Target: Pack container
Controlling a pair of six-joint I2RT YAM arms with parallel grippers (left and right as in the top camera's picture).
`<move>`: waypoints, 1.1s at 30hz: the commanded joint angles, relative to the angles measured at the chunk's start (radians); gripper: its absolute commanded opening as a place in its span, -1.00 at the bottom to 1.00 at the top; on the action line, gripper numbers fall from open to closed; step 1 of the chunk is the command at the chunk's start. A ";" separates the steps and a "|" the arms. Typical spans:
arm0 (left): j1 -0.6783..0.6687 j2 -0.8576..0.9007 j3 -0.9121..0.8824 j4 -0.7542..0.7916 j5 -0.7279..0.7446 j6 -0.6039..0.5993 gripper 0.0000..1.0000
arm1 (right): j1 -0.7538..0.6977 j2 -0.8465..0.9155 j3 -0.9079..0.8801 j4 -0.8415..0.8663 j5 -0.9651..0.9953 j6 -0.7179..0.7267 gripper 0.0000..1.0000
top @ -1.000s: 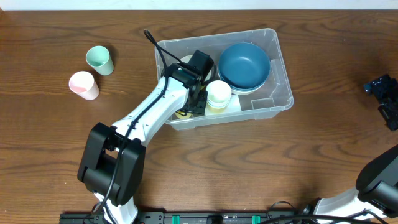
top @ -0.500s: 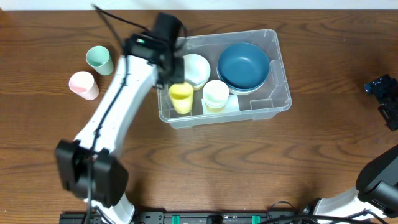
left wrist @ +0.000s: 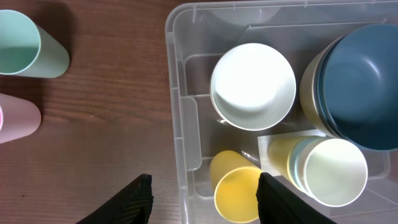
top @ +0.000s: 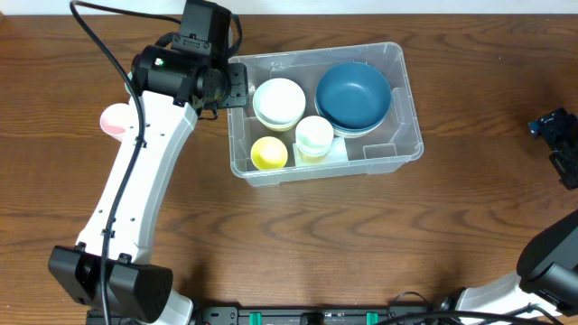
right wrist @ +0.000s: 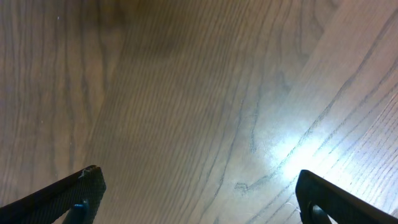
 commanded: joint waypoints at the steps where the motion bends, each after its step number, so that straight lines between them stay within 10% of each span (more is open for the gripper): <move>1: 0.006 0.006 0.006 -0.004 -0.011 0.016 0.09 | -0.002 0.003 -0.002 -0.001 0.011 0.014 0.99; 33: 0.288 0.255 0.006 0.232 -0.195 0.047 -0.07 | -0.002 0.003 -0.002 -0.001 0.011 0.014 0.97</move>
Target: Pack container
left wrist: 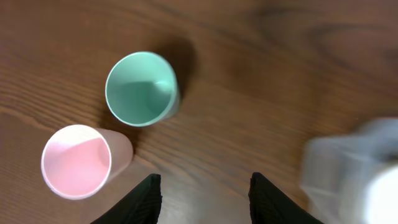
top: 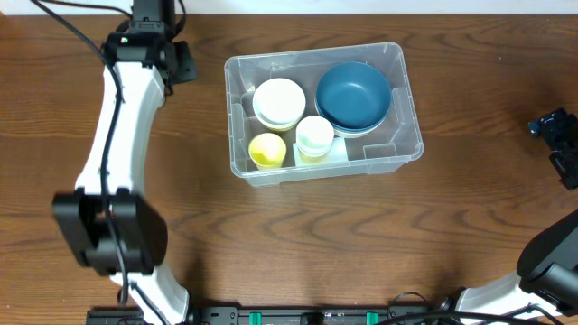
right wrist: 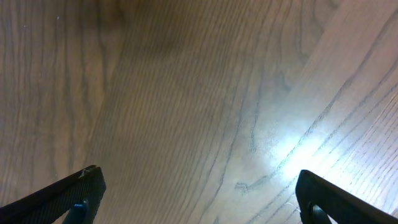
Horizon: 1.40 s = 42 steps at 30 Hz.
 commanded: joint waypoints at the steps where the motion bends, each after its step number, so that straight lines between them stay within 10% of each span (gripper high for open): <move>1: 0.043 0.064 0.006 0.029 -0.016 0.031 -0.07 | -0.002 0.003 -0.002 0.000 0.011 0.014 0.98; 10: 0.078 0.168 0.006 0.169 -0.018 0.225 0.08 | -0.002 0.003 -0.002 0.000 0.011 0.014 0.99; 42: 0.119 0.273 0.004 0.227 -0.006 0.228 -0.08 | -0.002 0.003 -0.002 0.000 0.011 0.014 0.98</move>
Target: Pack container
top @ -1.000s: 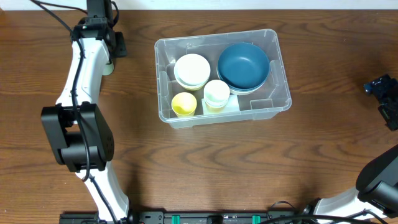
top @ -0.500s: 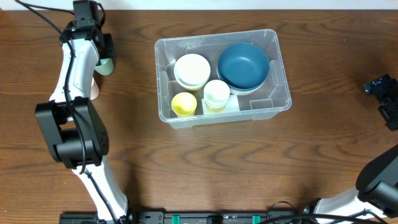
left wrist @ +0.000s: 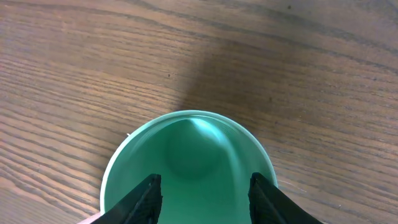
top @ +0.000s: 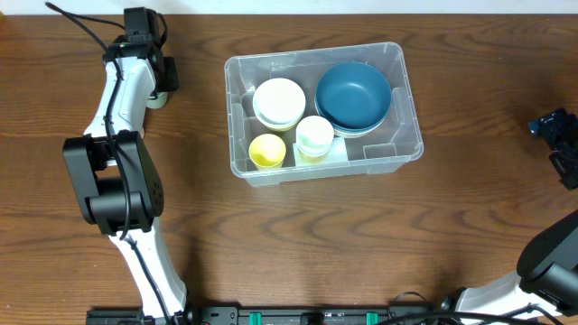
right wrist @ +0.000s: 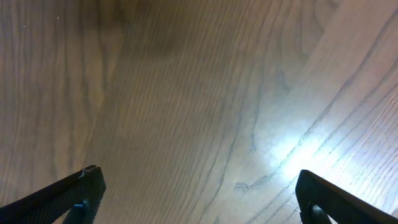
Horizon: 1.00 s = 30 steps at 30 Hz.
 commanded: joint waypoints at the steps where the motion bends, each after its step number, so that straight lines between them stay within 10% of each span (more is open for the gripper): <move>1: 0.001 0.001 0.004 0.001 -0.001 0.014 -0.08 | -0.002 0.003 -0.002 0.000 0.011 0.014 0.98; 30: -0.003 -0.110 0.010 -0.007 0.000 -0.013 0.21 | -0.002 0.003 -0.002 0.000 0.011 0.014 0.99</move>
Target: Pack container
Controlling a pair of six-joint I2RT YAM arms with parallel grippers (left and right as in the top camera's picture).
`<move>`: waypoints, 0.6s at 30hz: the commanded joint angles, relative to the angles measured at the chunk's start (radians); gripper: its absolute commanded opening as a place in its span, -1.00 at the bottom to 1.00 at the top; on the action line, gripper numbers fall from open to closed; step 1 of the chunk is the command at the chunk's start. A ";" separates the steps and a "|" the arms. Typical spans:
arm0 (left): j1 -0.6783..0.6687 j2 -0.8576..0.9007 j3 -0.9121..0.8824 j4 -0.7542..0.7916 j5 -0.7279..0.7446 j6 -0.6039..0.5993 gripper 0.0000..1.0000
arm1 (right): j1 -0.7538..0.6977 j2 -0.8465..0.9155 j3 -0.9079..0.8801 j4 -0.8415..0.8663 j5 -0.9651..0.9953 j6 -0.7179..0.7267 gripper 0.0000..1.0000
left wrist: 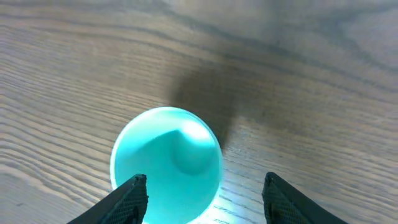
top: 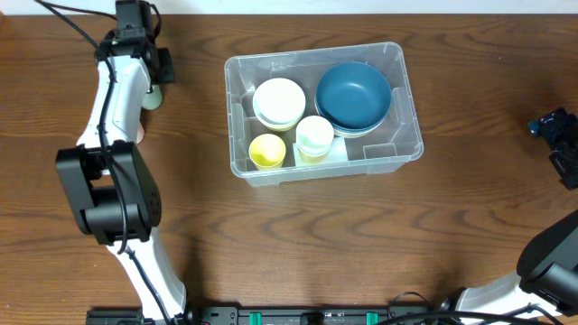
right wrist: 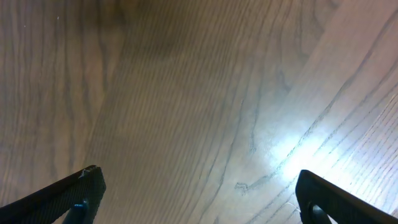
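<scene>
A mint green cup (left wrist: 166,158) stands upright on the table, seen from straight above in the left wrist view. My left gripper (left wrist: 204,198) hangs open over it. The left finger overlaps the cup's rim and the right finger stands well clear of it. In the overhead view the green cup (top: 153,96) sits just below the left gripper (top: 147,70), at the far left. The clear plastic container (top: 404,81) holds a blue bowl (top: 354,95), a white bowl (top: 278,101), a yellow cup (top: 268,152) and a pale cup stack (top: 314,135). My right gripper (right wrist: 208,196) is open over bare wood.
The left arm (top: 113,117) stretches up the table's left side and covers the spot beside the green cup. The right gripper (top: 560,135) rests at the table's right edge. Bare wooden tabletop lies between the container and each arm.
The left wrist camera now sits farther from the green cup, which looks smaller. The fingers stand slightly wider apart. The right arm has not moved.
My left gripper was open at the container's left wall. Then it was over the table to the left, with a green and a pink cup in view. Then it sat low and close over the green cup, and now it is higher above that cup.
</scene>
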 commanded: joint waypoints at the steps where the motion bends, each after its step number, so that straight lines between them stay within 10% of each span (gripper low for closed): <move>1: -0.004 -0.029 0.010 -0.014 0.014 -0.008 0.21 | -0.002 0.003 -0.002 0.000 0.011 0.014 0.98; 18: -0.001 -0.009 -0.033 -0.047 0.104 -0.007 -0.14 | -0.002 0.003 -0.002 0.000 0.011 0.014 0.99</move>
